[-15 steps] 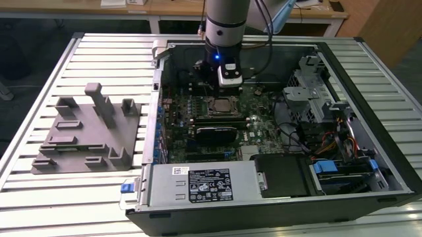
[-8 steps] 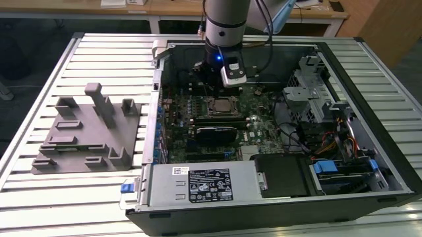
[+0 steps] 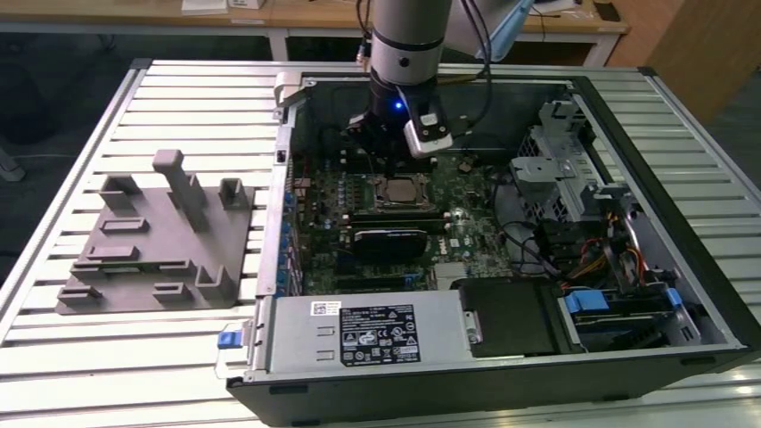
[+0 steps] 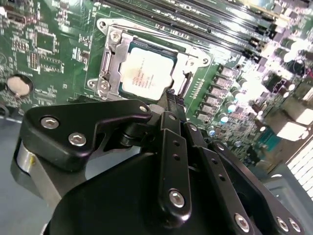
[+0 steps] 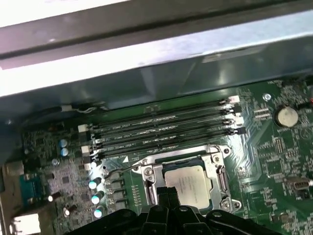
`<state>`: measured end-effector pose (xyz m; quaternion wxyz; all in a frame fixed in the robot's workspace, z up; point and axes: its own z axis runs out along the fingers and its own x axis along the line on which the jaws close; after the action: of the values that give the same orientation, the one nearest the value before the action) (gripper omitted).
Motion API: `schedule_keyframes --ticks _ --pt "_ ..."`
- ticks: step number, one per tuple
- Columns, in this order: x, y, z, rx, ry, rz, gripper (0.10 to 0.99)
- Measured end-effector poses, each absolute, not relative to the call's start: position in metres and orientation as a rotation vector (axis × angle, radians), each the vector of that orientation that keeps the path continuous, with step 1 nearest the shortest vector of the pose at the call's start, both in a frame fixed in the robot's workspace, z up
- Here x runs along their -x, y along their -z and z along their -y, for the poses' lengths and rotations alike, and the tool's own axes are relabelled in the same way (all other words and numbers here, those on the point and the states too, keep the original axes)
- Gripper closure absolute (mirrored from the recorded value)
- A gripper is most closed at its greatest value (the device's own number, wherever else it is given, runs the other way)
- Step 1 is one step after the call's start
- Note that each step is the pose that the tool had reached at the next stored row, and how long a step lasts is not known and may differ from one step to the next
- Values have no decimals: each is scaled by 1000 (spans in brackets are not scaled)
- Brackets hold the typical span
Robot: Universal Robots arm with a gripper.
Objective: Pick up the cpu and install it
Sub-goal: 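Close the cpu cover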
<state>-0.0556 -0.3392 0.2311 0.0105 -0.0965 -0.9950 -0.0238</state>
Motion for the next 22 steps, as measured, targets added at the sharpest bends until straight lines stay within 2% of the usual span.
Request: schedule_keyframes --ticks 13,22 --pt "56 -231 339 60 68 3118 980" --pt "56 -230 339 57 69 3142 980"
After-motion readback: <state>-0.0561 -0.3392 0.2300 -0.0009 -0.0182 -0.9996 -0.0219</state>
